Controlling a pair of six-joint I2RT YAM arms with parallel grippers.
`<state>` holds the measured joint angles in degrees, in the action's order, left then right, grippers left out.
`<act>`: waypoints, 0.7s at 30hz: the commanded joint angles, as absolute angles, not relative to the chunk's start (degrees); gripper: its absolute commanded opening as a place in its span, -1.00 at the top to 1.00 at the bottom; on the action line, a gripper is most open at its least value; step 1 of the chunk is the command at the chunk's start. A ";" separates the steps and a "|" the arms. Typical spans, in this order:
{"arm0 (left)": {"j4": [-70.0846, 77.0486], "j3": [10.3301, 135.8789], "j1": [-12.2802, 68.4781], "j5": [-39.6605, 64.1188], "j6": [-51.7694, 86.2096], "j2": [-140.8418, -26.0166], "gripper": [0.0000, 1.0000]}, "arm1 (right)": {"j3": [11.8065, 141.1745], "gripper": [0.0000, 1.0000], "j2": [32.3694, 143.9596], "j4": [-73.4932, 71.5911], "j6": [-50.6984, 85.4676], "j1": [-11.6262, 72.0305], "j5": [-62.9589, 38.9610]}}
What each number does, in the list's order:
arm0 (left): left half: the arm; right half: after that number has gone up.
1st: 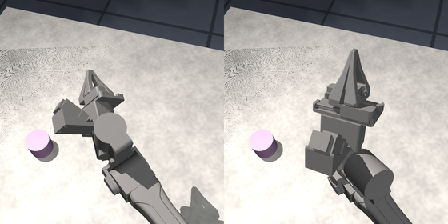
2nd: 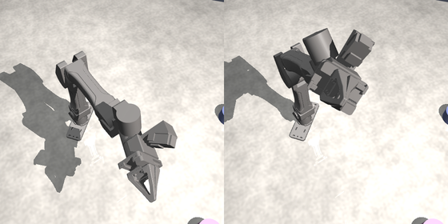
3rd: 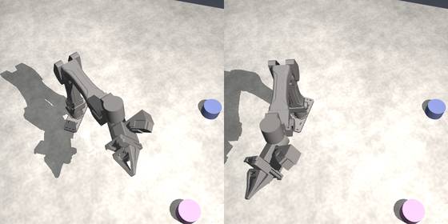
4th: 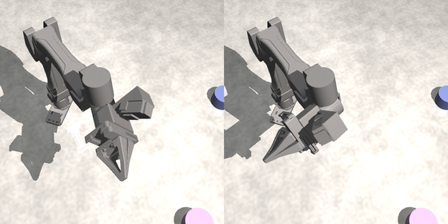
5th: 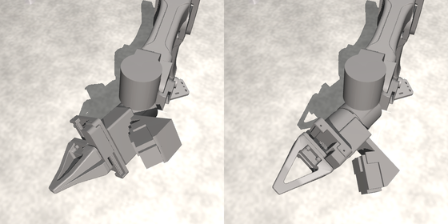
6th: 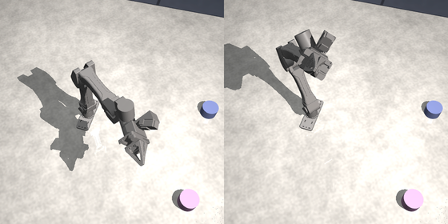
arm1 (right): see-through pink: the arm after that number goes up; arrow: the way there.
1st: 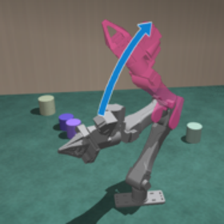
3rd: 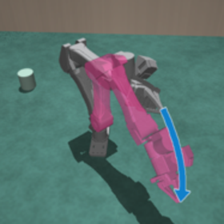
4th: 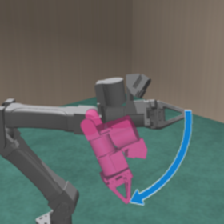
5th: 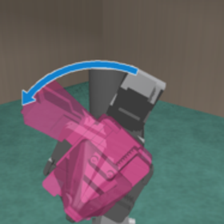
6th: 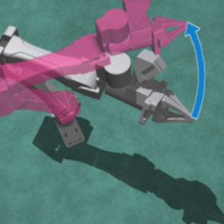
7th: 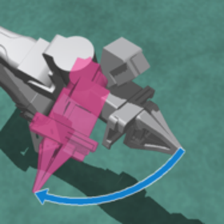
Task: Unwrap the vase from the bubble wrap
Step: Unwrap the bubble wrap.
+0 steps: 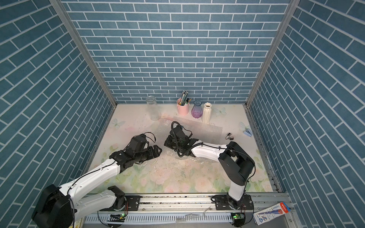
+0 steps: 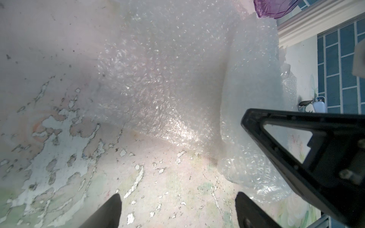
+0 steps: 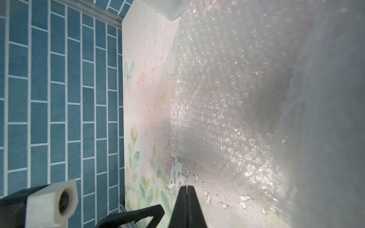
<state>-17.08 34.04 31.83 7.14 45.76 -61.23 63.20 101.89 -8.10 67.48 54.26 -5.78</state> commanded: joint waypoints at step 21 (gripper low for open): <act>-26.07 38.35 31.56 -1.07 44.96 -55.29 -0.82 | 76.31 0.22 107.67 1.98 58.67 52.48 -6.15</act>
<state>-23.83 35.48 31.83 0.03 46.57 -55.66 74.24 109.62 -1.54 62.63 53.76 -7.60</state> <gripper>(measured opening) 0.913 0.364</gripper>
